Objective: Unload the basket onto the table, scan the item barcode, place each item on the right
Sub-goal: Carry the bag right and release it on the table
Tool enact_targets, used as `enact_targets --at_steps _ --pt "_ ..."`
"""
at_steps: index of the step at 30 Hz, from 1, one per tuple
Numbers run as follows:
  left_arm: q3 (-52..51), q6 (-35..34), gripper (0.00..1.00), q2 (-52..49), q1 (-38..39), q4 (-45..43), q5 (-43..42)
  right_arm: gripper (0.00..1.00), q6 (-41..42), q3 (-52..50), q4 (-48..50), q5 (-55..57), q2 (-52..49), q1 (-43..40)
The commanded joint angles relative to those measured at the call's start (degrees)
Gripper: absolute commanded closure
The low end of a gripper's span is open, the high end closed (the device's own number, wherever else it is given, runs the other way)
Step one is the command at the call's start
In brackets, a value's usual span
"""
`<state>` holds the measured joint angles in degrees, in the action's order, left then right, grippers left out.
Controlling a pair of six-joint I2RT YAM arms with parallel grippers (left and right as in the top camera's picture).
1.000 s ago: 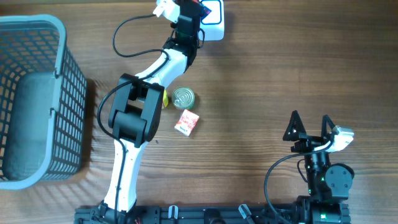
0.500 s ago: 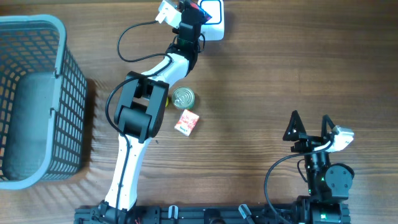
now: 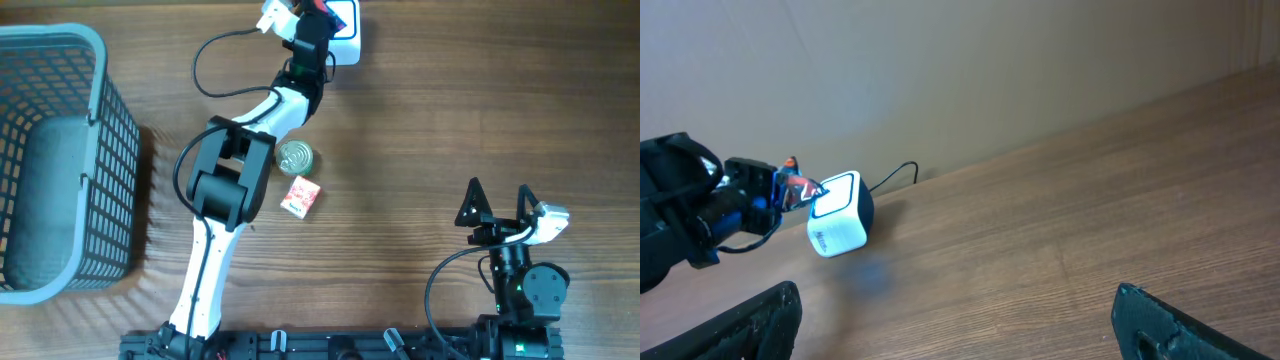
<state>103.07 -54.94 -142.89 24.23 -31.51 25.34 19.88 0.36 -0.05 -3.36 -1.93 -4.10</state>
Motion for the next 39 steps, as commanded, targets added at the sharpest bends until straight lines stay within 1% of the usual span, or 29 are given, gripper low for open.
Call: enact_targets --at_steps 1,2,3,5,8,10,13,17,20,24,27,29,31,33,34,35,36,37,38,39 --pt "0.1 9.0 0.96 5.2 2.8 2.4 0.6 0.00 -0.2 0.0 0.1 0.3 0.3 0.2" --pt "0.1 11.6 0.96 7.0 3.7 5.0 2.5 0.00 -0.3 0.0 0.1 0.3 0.3 0.2" --pt "0.1 12.6 0.96 8.3 4.3 7.7 3.8 0.00 -0.2 0.0 0.1 0.3 0.3 0.2" --pt "0.1 12.7 0.96 11.9 5.7 15.3 6.1 0.00 -0.2 0.0 0.1 0.3 0.3 0.2" --pt "0.1 12.7 0.96 15.7 7.0 22.4 6.2 0.00 -0.2 0.0 0.1 0.3 0.3 0.2" --pt "0.1 12.7 0.96 18.3 8.7 28.9 4.8 0.00 -0.3 0.0 0.1 0.3 0.3 0.2" --pt "0.1 12.5 0.96 19.6 11.4 38.0 3.5 0.00 -0.3 0.0 0.1 0.3 0.3 0.2" --pt "0.1 12.0 0.96 19.6 15.2 47.4 -4.3 0.00 -0.3 0.0 0.1 0.3 0.3 0.2" --pt "0.1 10.7 0.96 19.6 17.5 51.6 -9.3 0.00 -0.2 0.0 0.1 0.3 0.3 0.2" --pt "0.1 5.4 0.96 19.6 17.9 57.8 -16.1 0.00 -0.2 0.0 0.1 0.3 0.3 0.2" --pt "0.1 3.2 0.96 19.5 18.2 62.2 -17.0 0.00 0.0 0.0 0.1 -0.4 0.3 0.2" --pt "0.1 3.2 0.96 19.4 18.8 64.0 -17.6 0.00 0.1 0.0 0.2 -1.1 0.2 0.2" --pt "0.1 3.3 0.96 19.4 19.8 65.7 -18.2 0.01 0.3 0.1 0.3 -4.9 0.3 0.2" --pt "0.1 3.7 0.96 19.6 20.0 65.5 -17.0 0.00 0.3 0.1 0.7 -9.8 0.3 0.2" --pt "0.1 3.7 0.83 19.9 20.0 65.2 -16.5 0.00 0.4 0.1 0.8 -12.7 0.3 0.2" --pt "0.1 3.8 0.67 20.5 19.7 64.9 -16.0 0.00 2.8 0.3 1.4 -16.9 0.3 0.2" --pt "0.1 5.9 0.46 21.7 19.1 64.0 -15.3 0.00 5.8 0.5 2.4 -23.2 0.3 0.2" --pt "0.1 8.0 0.32 23.0 18.6 63.4 -14.1 0.00 5.5 1.3 1.4 -29.2 0.2 0.2" --pt "0.1 9.8 0.19 24.8 17.9 63.2 -11.4 0.00 5.4 2.3 -1.4 -29.8 0.2 0.2" --pt "0.1 11.1 0.14 26.9 17.0 63.5 -8.4 0.00 4.0 3.5 -4.7 -27.6 -0.2 0.2"
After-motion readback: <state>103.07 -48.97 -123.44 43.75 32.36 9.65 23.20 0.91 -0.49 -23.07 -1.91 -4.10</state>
